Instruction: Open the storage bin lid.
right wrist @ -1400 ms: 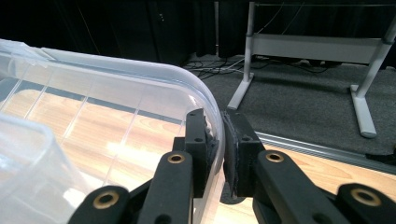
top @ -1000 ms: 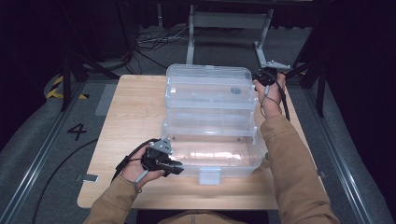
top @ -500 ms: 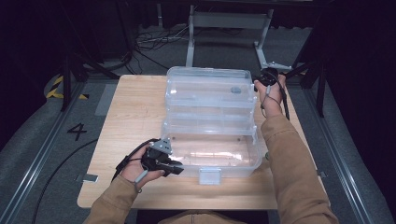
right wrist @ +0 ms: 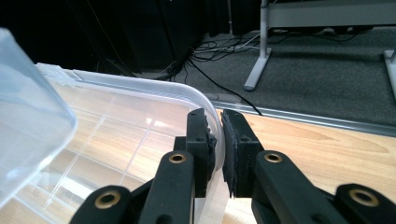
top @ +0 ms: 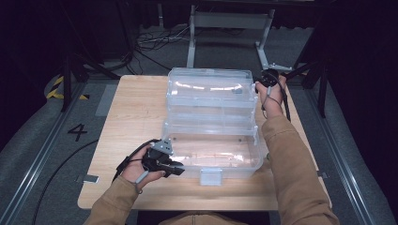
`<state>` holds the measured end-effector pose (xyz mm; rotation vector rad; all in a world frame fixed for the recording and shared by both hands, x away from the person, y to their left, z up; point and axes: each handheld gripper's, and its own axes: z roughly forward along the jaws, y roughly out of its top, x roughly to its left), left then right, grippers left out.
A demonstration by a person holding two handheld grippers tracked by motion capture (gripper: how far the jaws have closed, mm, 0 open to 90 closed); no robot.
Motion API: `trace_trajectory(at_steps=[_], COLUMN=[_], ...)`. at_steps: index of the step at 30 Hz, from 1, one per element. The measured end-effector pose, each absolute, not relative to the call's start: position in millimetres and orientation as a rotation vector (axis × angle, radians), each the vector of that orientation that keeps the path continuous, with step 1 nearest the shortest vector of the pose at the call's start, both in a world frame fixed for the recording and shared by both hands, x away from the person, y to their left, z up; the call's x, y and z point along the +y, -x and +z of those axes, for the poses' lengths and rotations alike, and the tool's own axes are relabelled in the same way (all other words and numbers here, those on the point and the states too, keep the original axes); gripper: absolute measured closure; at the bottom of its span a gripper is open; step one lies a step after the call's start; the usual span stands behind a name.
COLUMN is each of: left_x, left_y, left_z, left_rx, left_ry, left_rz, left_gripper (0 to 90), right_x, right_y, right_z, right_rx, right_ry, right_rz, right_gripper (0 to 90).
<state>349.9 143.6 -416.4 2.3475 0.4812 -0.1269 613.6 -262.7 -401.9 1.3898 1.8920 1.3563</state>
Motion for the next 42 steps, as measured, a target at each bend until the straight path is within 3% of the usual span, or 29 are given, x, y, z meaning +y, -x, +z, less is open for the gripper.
trace_trajectory(at_steps=[15,22,31,34,42], left_x=[143.8,143.4,144.3,144.8,150.4], left_y=[-350.0,-351.1,-354.7,-354.7,-352.0], left_z=[-416.4,-415.4,-414.5,-412.6,-397.9], left_rx=[0.483,0.497,0.501,0.498,0.492], left_ry=[-2.346,-2.352,-2.353,-2.351,-2.300], left_rz=[-0.129,-0.144,-0.188,-0.199,-0.188], left_gripper=[75.6,75.2,74.9,68.6,62.1], right_x=[-262.5,-264.0,-273.5,-278.4,-288.2], right_y=[-616.7,-612.1,-590.5,-580.2,-540.1], right_z=[-408.6,-402.3,-376.6,-367.2,-343.5], right_rx=[1.881,1.889,1.888,1.896,1.955], right_ry=[-1.446,-1.385,-1.279,-1.240,-1.066], right_rz=[1.377,1.356,1.405,1.463,1.492], right_gripper=[81.0,68.2,58.0,55.2,50.3])
